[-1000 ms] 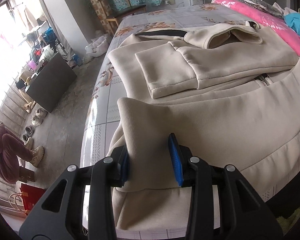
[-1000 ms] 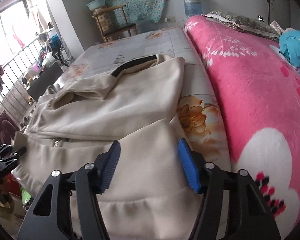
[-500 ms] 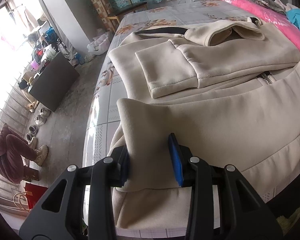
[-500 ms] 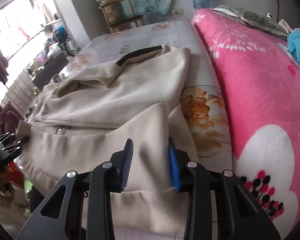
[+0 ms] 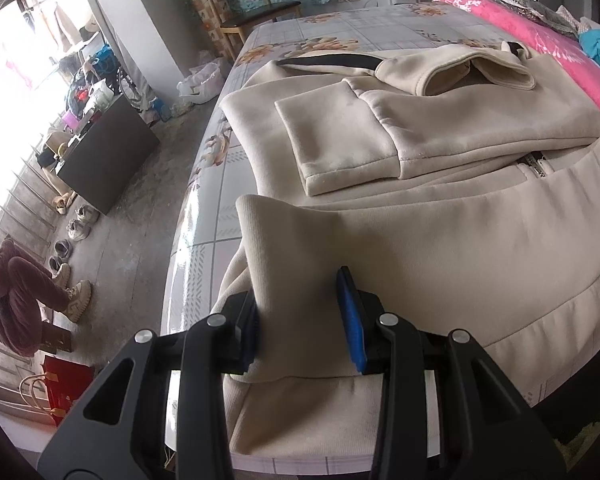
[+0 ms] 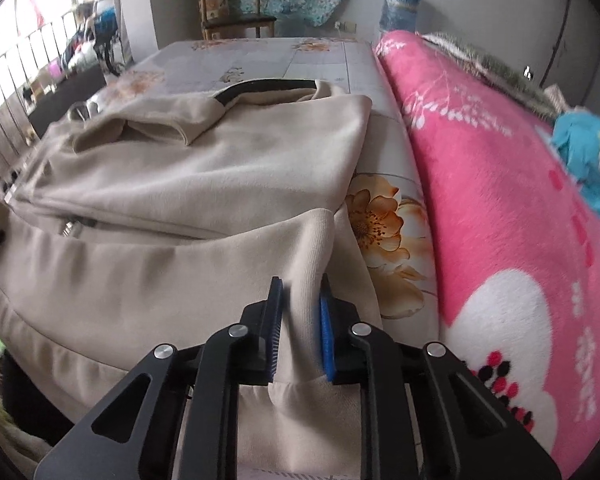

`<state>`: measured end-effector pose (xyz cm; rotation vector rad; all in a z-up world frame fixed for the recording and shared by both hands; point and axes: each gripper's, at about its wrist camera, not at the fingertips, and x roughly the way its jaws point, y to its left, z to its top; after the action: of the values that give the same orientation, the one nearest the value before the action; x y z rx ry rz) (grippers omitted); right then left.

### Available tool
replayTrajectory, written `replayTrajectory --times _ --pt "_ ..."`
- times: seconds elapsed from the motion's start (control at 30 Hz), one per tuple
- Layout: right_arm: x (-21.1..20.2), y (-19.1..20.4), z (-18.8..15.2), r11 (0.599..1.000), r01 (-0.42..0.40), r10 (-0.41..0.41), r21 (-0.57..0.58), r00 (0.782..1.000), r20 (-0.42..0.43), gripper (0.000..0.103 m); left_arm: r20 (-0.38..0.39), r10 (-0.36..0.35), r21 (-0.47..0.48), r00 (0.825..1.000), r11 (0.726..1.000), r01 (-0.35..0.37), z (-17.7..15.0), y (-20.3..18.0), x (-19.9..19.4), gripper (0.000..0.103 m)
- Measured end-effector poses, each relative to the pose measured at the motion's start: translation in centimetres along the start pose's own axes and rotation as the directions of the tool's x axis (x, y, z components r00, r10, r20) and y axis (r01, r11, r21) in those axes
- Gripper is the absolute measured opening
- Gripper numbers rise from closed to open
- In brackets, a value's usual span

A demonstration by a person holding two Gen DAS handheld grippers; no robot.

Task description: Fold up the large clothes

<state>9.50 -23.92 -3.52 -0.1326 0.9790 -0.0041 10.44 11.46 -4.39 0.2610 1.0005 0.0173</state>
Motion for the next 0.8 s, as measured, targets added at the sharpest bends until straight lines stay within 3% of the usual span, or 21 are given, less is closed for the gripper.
replayTrajectory --times 0.23,0.8 --pt "0.34 0.68 0.06 0.997 0.059 -0.059 -0.041 0.998 -0.001 0.017 0.005 0.001 -0.011 1.0 1.0 -0.001 0.03 0.05 0.05 0.035" --pt "0.46 0.86 0.25 0.996 0.077 -0.077 -0.037 0.997 -0.018 0.017 0.006 -0.012 -0.034 1.0 0.999 0.012 0.11 0.0 0.09 0.035"
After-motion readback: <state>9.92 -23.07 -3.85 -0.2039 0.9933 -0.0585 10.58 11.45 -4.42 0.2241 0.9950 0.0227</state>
